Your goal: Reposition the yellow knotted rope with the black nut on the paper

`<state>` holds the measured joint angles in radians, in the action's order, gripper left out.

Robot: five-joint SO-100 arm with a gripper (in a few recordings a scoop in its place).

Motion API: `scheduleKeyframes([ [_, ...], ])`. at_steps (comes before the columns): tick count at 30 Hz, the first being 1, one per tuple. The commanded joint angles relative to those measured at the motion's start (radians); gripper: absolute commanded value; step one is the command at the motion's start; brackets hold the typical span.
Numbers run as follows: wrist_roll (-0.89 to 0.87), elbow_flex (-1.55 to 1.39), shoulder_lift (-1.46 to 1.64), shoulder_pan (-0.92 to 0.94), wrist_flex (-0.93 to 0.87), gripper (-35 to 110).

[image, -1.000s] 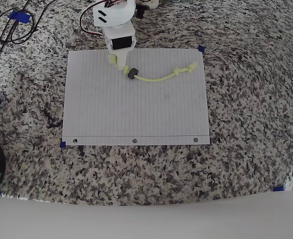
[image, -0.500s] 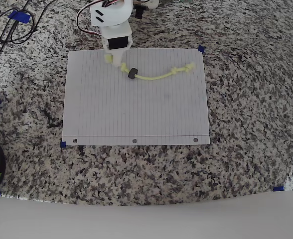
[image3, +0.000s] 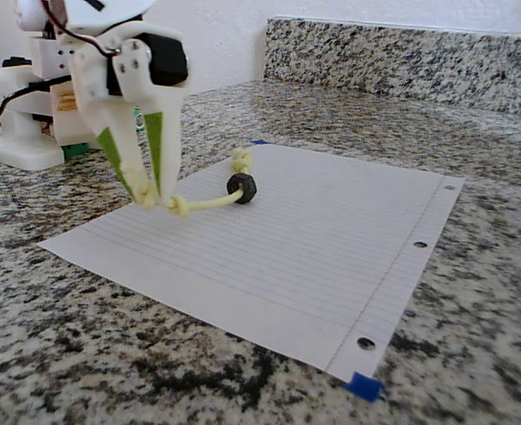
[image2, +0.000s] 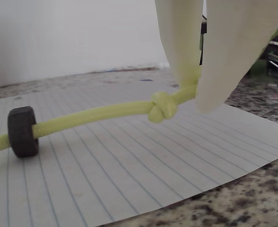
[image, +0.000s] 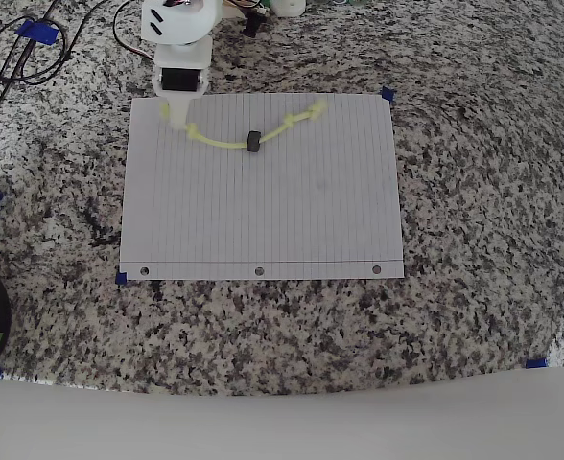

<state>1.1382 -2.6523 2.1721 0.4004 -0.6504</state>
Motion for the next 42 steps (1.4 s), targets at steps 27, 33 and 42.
scheduleKeyframes([
  [27,0.029,0.018,0.054,0.086,0.038,0],
  [33,0.046,0.014,0.055,-0.006,-0.031,48],
  [42,0.034,0.012,0.107,-0.170,-0.118,47],
])
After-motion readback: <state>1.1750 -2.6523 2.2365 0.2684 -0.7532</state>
